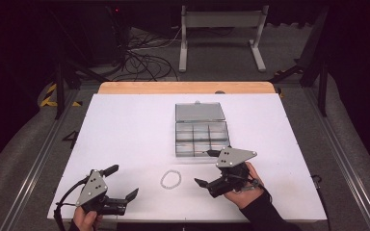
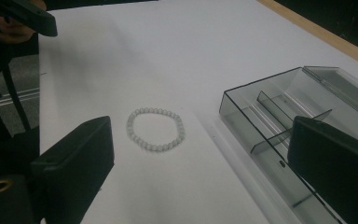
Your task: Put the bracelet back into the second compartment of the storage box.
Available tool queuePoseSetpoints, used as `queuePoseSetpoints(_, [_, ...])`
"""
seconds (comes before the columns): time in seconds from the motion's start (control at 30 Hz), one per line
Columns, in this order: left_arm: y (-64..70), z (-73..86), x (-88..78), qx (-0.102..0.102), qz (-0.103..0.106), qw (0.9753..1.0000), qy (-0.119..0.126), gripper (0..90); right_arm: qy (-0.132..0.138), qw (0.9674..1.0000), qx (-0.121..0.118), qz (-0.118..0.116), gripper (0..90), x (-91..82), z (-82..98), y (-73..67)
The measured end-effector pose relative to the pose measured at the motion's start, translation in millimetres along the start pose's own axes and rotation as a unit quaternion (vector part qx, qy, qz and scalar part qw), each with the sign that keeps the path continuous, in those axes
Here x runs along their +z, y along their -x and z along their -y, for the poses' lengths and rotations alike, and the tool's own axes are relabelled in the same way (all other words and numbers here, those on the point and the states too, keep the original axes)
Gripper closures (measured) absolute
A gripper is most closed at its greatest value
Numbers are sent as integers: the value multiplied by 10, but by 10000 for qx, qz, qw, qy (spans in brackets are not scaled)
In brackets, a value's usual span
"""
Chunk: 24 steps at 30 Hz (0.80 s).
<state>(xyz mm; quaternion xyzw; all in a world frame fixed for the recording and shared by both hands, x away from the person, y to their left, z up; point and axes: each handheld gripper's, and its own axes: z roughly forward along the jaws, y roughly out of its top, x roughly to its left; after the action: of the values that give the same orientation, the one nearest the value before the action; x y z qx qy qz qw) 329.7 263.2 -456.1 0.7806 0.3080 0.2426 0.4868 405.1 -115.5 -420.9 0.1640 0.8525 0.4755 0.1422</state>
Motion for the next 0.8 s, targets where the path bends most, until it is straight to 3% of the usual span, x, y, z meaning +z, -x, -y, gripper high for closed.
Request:
queuePoseSetpoints(0.13, [-1, 0, 2, -13, -8, 10000, 11, 45, -42, 10000, 68, -31, 128, 69, -15, -6])
queuePoseSetpoints(0.3, [3, 2, 5, -44, 9, 10000, -16, 45, -140, 9992, 252, -266, 218, 240, -39, -9])
queuePoseSetpoints(0.8, [-5, 3, 4, -55, 18, 10000, -4, 45, -321, 9972, 515, -444, 369, 586, -24, 5])
